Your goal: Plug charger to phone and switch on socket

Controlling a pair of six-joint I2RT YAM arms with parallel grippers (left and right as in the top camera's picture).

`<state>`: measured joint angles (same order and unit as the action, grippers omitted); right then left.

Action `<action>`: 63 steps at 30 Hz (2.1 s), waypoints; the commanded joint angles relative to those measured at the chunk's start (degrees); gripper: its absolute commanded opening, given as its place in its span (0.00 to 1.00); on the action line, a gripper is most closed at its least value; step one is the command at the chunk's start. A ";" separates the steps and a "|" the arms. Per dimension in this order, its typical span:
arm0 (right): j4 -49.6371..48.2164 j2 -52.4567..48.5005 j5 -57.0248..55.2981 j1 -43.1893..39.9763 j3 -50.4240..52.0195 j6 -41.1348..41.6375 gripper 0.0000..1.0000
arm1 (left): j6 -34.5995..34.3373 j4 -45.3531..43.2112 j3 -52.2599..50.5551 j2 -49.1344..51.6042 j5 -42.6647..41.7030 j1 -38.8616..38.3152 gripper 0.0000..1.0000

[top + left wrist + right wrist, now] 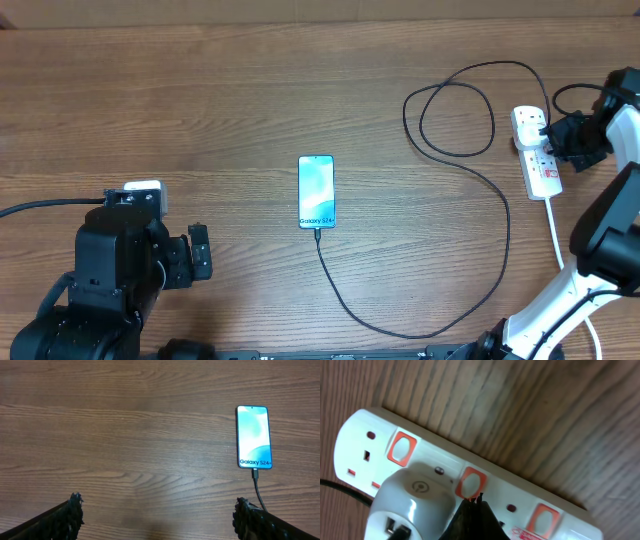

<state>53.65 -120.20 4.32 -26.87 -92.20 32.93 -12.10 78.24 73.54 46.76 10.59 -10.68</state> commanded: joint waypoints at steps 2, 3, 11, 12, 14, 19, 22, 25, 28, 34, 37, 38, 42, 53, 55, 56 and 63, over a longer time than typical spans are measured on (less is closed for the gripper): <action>-1.11 0.04 0.33 0.63 -1.86 -0.44 0.04 | -1.01 -0.04 -0.26 -0.39 0.94 0.20 1.00; -1.20 0.04 0.33 0.61 -1.86 -0.44 0.04 | -1.01 -0.04 -0.26 -0.39 0.94 0.20 1.00; -2.03 -0.02 0.35 0.63 -1.86 -0.42 0.04 | -1.01 -0.04 -0.26 -0.39 0.94 0.20 0.99; -2.03 -0.07 0.33 0.63 -1.86 -0.42 0.04 | -1.01 -0.04 -0.28 -0.39 0.94 0.20 1.00; -2.21 -0.42 0.35 0.63 -1.86 -0.26 0.04 | -1.01 -0.04 -0.28 -0.39 0.94 0.20 0.99; -2.19 -2.89 0.66 1.79 -1.84 -0.26 0.04 | -1.01 -0.04 -0.26 -0.39 0.94 0.20 0.99; -1.16 -3.72 0.98 3.21 -1.84 -1.16 0.04 | -1.01 -0.04 -0.26 -0.39 0.94 0.20 1.00; -0.98 -3.69 0.90 4.96 -1.97 -3.04 0.04 | -1.01 -0.04 -0.28 -0.39 0.94 0.20 1.00; -0.09 -3.69 0.24 5.66 -2.25 -3.02 0.04 | -1.01 -0.04 -0.26 -0.42 0.94 0.20 1.00; 10.36 -3.58 -7.41 5.29 -6.95 -2.03 0.04 | -1.01 -0.04 -0.26 -2.60 0.96 0.20 1.00; 18.34 -2.75 -13.60 5.27 -12.90 2.10 0.04 | -1.01 -0.04 -0.28 -5.97 0.94 0.20 1.00; 19.67 -2.40 -14.08 5.27 -14.14 2.56 0.04 | -1.01 -0.04 -0.28 -7.30 0.94 0.20 1.00; 26.25 2.16 -14.32 5.29 -21.66 3.19 0.04 | -0.98 -0.04 -0.26 -14.73 0.96 0.83 1.00; 27.69 32.13 3.23 4.35 -35.06 3.28 0.04 | -1.01 0.04 -0.26 -34.10 0.96 7.02 1.00; 24.50 37.42 6.21 4.35 -37.70 3.28 0.04 | -1.01 0.46 -0.26 -35.85 0.96 7.02 1.00; 22.43 40.09 7.56 4.35 -38.88 3.28 0.04 | -1.01 1.03 -0.26 -36.46 0.96 7.04 1.00; 6.93 55.54 9.29 4.35 -40.68 4.61 0.04 | -1.01 8.55 -0.26 -39.56 0.96 8.20 1.00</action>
<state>63.26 -67.77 11.60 -22.46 -133.36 36.60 -12.12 84.31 73.38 8.78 11.00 -3.77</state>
